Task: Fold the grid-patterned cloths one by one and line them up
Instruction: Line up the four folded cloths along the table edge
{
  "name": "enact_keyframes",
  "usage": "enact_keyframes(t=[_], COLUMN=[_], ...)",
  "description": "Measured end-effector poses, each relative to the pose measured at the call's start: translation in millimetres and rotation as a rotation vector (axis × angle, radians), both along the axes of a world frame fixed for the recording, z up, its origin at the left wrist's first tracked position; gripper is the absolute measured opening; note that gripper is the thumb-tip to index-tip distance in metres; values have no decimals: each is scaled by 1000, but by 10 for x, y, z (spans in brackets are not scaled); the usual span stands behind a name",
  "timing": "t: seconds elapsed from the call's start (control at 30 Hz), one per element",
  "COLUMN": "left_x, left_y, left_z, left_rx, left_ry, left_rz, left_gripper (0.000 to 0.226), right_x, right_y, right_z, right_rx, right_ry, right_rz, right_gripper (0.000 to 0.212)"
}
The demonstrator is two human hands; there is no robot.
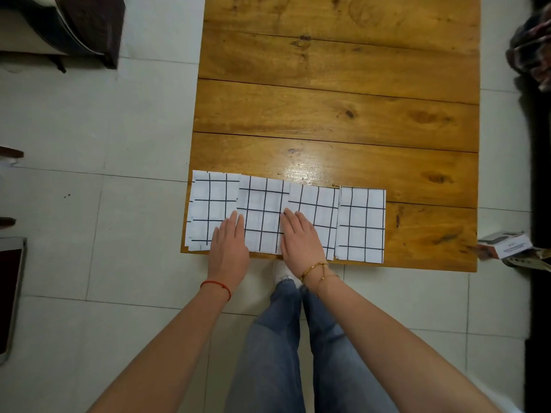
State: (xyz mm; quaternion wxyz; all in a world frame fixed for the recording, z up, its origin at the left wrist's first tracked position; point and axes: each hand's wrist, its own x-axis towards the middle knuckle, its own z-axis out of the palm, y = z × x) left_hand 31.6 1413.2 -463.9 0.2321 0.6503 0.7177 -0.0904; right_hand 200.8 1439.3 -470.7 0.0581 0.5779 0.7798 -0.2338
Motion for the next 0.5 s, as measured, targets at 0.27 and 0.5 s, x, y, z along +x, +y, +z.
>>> enact_keyframes(t=[0.27,0.5], left_x=[-520,-792], left_y=[105,207], left_z=[49,58], left_rx=[1,33], left_ry=[93,-75], left_rz=[144,307], left_gripper=[66,55], right_x=[-295,-361], right_y=[81,143], right_z=[63,91], right_rx=[-1,-5], right_ry=[51,210], right_rz=[-7,-346], right_gripper=[54,44])
